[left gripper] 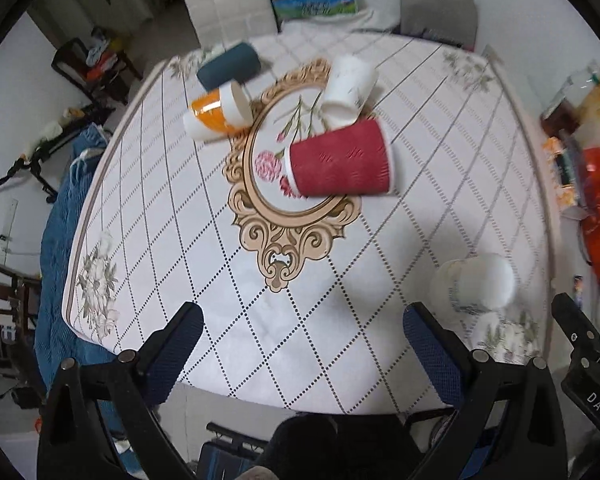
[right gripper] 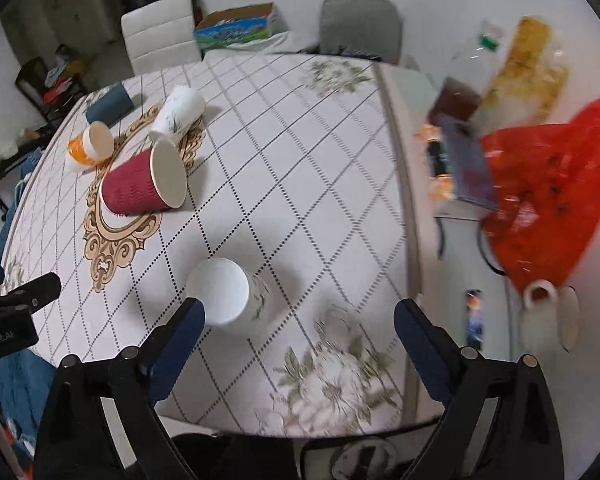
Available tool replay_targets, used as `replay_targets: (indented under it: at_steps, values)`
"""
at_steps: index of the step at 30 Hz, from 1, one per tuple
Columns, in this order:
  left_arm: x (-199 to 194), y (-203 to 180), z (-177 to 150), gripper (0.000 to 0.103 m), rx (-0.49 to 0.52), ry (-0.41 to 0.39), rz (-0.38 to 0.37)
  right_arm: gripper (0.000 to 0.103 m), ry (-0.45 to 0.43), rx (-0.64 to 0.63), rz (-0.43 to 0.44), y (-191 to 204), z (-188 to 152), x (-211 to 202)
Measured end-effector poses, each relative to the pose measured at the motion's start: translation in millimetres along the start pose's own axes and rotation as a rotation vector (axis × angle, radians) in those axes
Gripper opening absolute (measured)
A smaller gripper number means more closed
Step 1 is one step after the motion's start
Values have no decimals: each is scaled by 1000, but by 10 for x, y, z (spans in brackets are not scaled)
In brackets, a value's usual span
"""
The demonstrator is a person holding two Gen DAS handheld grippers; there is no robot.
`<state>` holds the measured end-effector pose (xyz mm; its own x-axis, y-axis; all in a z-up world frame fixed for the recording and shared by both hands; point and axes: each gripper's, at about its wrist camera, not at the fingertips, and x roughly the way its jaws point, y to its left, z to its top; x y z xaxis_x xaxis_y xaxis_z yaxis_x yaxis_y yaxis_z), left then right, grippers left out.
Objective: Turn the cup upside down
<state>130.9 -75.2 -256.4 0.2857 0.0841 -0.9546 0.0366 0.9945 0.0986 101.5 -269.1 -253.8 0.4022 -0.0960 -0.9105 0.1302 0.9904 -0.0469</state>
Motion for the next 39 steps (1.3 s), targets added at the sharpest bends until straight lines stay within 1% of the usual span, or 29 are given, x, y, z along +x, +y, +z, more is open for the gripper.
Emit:
replay_targets:
  at_steps: [6, 14, 21, 23, 26, 31, 39]
  values:
    - [-463, 62, -162, 102, 28, -74, -45, 98, -76, 40, -42, -25, -187, -675]
    - [-1222, 238, -501, 102, 45, -184, -105, 98, -186, 87, -43, 65, -528, -1663]
    - [-1837, 375, -812, 102, 55, -254, -130, 99, -280, 98, -53, 163, -875, -2521]
    - [-1974, 399, -888, 102, 55, -268, -130, 101, -303, 96, -47, 176, -967, -2758]
    - [-2190, 428, -1006, 102, 51, -293, -133, 101, -332, 83, -49, 190, -1056, -3015]
    - [-2412, 427, -1122, 102, 40, -319, -132, 101, -380, 53, -41, 206, -1172, -3387]
    - [-2668, 444, -1238, 102, -7, -362, -128, 101, -410, 37, -22, 110, -1208, -3679]
